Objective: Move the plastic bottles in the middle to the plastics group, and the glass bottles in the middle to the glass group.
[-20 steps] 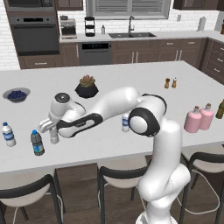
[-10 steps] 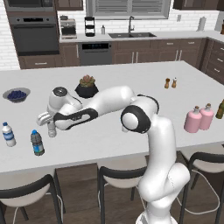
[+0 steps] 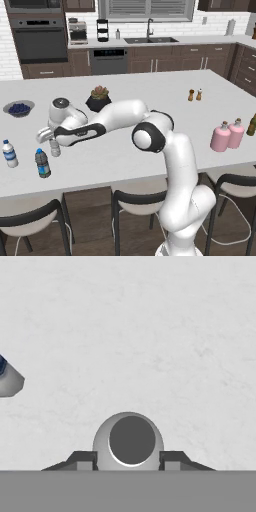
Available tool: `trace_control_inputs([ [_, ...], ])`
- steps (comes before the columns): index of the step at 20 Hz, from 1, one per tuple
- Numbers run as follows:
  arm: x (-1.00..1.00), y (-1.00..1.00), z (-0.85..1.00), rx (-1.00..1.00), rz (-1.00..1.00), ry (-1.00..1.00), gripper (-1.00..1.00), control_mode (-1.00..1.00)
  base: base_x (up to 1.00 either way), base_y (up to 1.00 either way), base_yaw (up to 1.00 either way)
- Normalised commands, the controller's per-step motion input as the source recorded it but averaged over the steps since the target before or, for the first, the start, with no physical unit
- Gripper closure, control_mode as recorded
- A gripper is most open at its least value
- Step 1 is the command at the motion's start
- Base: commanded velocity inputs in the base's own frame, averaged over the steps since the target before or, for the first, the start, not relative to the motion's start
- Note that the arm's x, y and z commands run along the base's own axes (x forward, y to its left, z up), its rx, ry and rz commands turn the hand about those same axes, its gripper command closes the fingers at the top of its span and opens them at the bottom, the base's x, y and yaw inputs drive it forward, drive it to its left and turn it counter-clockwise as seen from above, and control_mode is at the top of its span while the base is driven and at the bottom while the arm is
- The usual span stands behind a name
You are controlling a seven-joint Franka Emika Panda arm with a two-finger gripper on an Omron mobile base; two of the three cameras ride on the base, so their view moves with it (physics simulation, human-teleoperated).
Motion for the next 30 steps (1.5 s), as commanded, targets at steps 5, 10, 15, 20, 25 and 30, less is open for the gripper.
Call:
trace_control_inputs([
  [5, -0.01, 0.0, -0.05, -0.06, 0.0, 0.07, 1.0, -1.0, 0.0, 0.0, 0.0],
  [10, 0.0, 0.0, -0.2, 0.0, 0.0, 0.03, 1.0, -1.0, 0.0, 0.0, 0.0],
  [15, 0.0, 0.0, -0.33, 0.0, 0.0, 0.0, 1.0, -1.0, 0.0, 0.0, 0.0],
  [20, -0.03, 0.0, -0.36, 0.0, 0.0, -0.03, 1.0, -1.0, 0.0, 0.0, 0.0],
  [25, -0.12, 0.0, -0.11, 0.0, 0.0, -0.02, 1.0, -1.0, 0.0, 0.0, 0.0],
  [30, -0.05, 0.0, 0.0, 0.01, 0.0, -0.04, 1.0, -1.0, 0.0, 0.0, 0.0],
])
